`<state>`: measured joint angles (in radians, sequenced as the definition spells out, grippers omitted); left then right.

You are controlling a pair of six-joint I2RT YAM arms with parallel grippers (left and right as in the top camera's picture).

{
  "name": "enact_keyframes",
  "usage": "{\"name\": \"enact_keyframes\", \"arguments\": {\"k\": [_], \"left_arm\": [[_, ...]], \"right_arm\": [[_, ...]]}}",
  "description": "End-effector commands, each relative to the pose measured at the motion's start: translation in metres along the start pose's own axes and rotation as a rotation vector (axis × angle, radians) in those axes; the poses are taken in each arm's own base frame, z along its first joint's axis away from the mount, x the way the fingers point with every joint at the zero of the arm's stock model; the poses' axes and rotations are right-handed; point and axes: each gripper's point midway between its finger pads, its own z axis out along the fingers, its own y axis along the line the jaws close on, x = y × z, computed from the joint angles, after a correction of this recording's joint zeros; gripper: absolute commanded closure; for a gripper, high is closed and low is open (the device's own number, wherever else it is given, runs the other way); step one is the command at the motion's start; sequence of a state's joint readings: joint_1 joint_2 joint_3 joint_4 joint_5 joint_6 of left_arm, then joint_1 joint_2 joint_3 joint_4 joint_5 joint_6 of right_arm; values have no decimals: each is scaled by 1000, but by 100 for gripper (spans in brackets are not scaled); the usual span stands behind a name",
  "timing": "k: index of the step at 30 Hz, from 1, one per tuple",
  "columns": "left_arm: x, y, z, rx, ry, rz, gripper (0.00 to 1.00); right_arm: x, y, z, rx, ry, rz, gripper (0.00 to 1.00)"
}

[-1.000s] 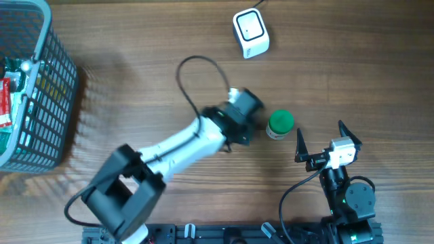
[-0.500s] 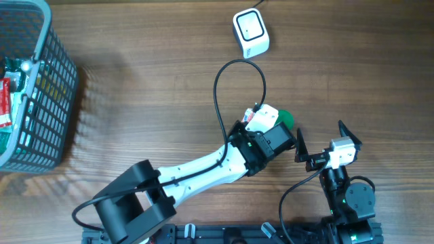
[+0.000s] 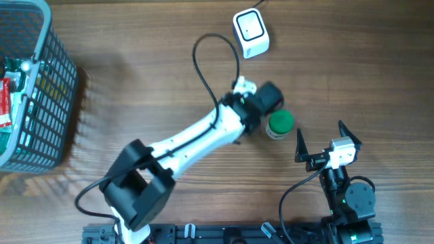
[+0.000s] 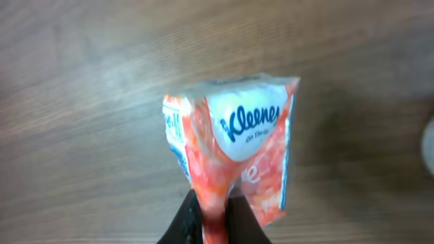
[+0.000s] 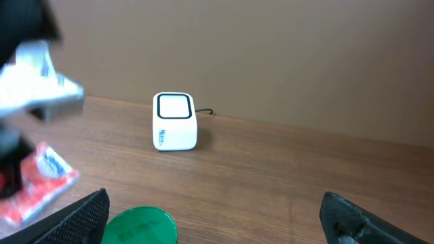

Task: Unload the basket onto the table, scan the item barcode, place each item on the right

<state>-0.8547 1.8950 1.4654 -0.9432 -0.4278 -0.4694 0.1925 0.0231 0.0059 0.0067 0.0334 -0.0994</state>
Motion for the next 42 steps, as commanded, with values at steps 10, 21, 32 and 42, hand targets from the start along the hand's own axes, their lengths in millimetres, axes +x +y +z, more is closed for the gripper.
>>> {"name": "enact_keyframes", "arguments": {"k": [10, 21, 32, 42], "left_arm": [[-3, -16, 9, -31, 148, -152, 96], [17, -48, 40, -54, 177, -99, 96], [14, -51, 41, -44, 165, -107, 95], [14, -51, 41, -43, 166, -107, 91]], "right_arm": [[0, -1, 0, 6, -1, -5, 0], [0, -1, 0, 6, -1, -5, 0], [0, -1, 0, 6, -1, -5, 0], [0, -1, 0, 6, -1, -5, 0]]}}
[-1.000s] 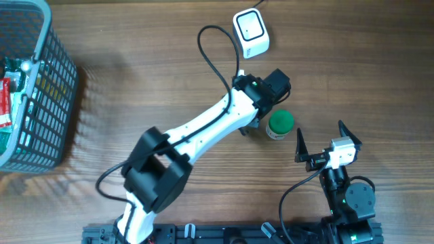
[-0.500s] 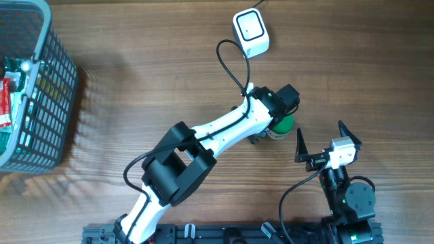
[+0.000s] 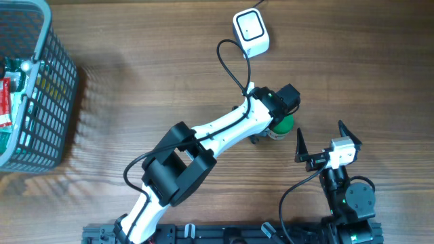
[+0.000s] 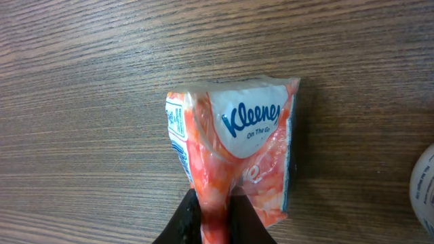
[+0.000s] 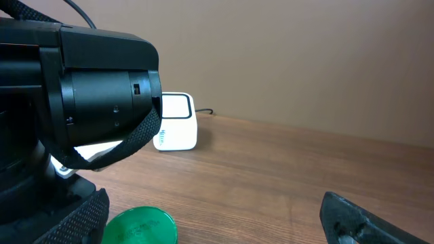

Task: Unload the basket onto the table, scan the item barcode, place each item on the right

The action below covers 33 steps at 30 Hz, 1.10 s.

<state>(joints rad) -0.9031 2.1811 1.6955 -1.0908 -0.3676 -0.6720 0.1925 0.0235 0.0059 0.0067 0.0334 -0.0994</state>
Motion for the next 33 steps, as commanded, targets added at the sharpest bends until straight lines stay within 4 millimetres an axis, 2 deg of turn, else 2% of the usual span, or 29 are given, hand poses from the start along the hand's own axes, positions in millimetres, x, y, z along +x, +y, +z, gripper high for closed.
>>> {"name": "enact_keyframes", "arguments": {"k": [1, 5, 10, 14, 15, 18, 20, 28, 33], "left_arm": [[-5, -2, -1, 9, -8, -28, 90], [-5, -2, -1, 9, -8, -28, 86], [-5, -2, -1, 9, -8, -28, 96], [-6, -2, -3, 12, -13, -27, 96], [-9, 0, -5, 6, -25, -30, 96], [-21, 23, -20, -97, -86, 19, 96], [-22, 26, -22, -115, -85, 68, 96], [-3, 28, -6, -171, -21, 124, 96], [-3, 33, -3, -207, -34, 129, 96]], "right_arm": [[0, -1, 0, 6, -1, -5, 0], [0, -1, 0, 6, -1, -5, 0], [0, -1, 0, 6, -1, -5, 0], [0, -1, 0, 6, -1, -5, 0], [0, -1, 0, 6, -1, -5, 0], [0, -1, 0, 6, -1, -5, 0], [0, -1, 0, 6, -1, -5, 0], [0, -1, 0, 6, -1, -5, 0], [0, -1, 0, 6, -1, -5, 0]]}}
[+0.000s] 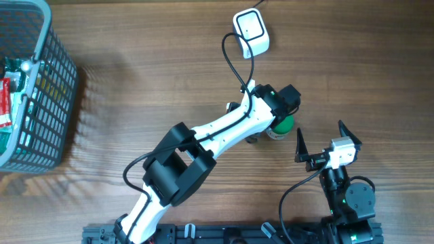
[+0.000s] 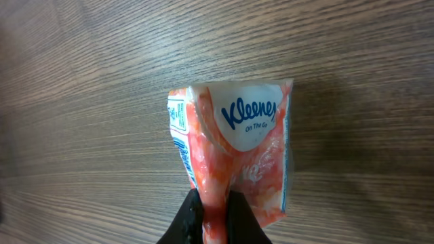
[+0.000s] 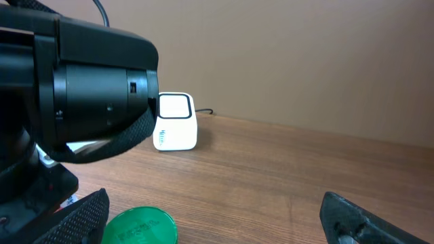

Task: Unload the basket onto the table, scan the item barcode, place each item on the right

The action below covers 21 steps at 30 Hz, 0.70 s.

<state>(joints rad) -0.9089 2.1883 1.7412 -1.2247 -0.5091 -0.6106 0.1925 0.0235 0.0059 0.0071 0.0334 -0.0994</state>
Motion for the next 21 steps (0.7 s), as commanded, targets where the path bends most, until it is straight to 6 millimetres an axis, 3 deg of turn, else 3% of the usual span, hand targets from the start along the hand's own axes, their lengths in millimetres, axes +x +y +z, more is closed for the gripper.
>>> {"name": "enact_keyframes", "arguments": {"k": [1, 10, 17, 21], "left_arm": [[3, 0, 8, -35, 2, 18, 96], [17, -27, 11, 23, 34, 51, 94], [18, -32, 10, 30, 30, 57, 80], [19, -31, 10, 27, 33, 60, 79]], "right_arm": [[0, -1, 0, 6, -1, -5, 0], [0, -1, 0, 6, -1, -5, 0], [0, -1, 0, 6, -1, -5, 0], [0, -1, 0, 6, -1, -5, 0]]}}
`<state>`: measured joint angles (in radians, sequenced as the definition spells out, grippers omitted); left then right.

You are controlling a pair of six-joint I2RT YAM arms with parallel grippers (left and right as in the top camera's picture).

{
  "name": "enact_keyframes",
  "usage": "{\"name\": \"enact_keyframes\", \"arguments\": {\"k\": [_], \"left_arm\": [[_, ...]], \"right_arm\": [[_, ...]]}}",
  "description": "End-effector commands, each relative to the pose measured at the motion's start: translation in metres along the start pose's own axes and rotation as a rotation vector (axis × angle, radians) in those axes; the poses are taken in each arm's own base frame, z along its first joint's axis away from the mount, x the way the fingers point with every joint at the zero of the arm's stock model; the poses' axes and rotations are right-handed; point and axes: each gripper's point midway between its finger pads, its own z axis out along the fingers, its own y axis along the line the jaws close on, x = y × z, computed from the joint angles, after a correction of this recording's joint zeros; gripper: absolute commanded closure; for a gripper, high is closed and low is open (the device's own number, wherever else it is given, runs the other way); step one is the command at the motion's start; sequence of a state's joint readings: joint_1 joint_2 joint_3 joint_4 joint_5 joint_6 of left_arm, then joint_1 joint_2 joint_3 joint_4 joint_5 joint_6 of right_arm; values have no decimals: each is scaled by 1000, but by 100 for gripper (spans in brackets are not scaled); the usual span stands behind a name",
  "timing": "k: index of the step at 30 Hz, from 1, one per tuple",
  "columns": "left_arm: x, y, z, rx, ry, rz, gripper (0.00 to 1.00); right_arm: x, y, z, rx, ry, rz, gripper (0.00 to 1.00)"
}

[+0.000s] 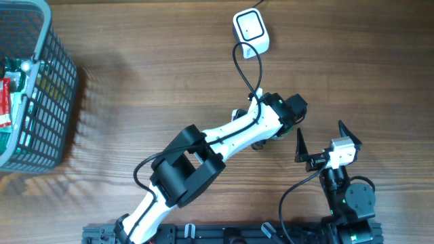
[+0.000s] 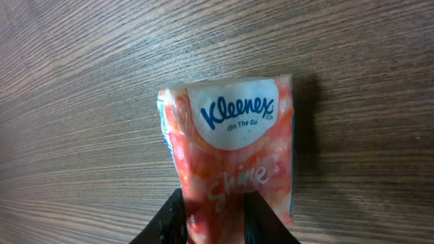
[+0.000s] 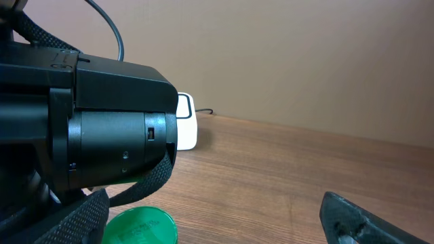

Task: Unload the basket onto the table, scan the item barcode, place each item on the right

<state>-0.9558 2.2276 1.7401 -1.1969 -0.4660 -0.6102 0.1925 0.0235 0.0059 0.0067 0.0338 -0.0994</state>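
An orange Kleenex tissue packet [image 2: 230,146] fills the left wrist view, low over the wood, logo facing the camera. Its near end sits squeezed between the black fingers [image 2: 169,224] of my left gripper [image 2: 215,227], which is shut on it. From overhead the left arm's wrist [image 1: 288,110] hides the packet. The white barcode scanner [image 1: 250,32] stands at the back of the table, half hidden behind the left wrist [image 3: 102,149] in the right wrist view. My right gripper [image 1: 320,130] rests open at the front right, holding nothing.
A green-lidded container [image 3: 139,227] stands right by the left wrist, just in front of the right gripper. A grey wire basket [image 1: 34,88] with several packaged goods fills the far left. The scanner's cable [image 1: 247,64] loops down towards the left arm.
My left wrist has shifted slightly right and toward the front, covering the green lid from overhead. The left fingers stand wider apart, and the packet's face has turned flatter toward the camera.
First my left gripper held the pinched packet just left of the green-lidded container, below the scanner. Then the wrist stood over that container, packet close to the wood, and stayed there. Now the arm reaches further right and the grip is wider. The right arm never moved.
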Motion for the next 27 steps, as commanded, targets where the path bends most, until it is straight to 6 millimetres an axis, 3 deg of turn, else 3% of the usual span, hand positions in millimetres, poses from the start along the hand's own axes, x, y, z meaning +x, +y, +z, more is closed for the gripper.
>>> {"name": "enact_keyframes", "arguments": {"k": [1, 9, 17, 24, 27], "left_arm": [[5, -1, 5, -8, 16, 11, 79], [1, 2, -4, 6, -1, 0, 78], [-1, 2, -7, 15, -10, -6, 87], [-7, -24, -18, 188, 35, -47, 93], [-8, -24, -20, 246, 73, -72, 92]], "right_arm": [[0, -1, 0, 6, -1, -5, 0], [0, -1, 0, 6, -1, -5, 0], [0, -1, 0, 6, -1, -5, 0], [0, -1, 0, 6, -1, -5, 0], [0, -1, 0, 6, -1, -5, 0]]}}
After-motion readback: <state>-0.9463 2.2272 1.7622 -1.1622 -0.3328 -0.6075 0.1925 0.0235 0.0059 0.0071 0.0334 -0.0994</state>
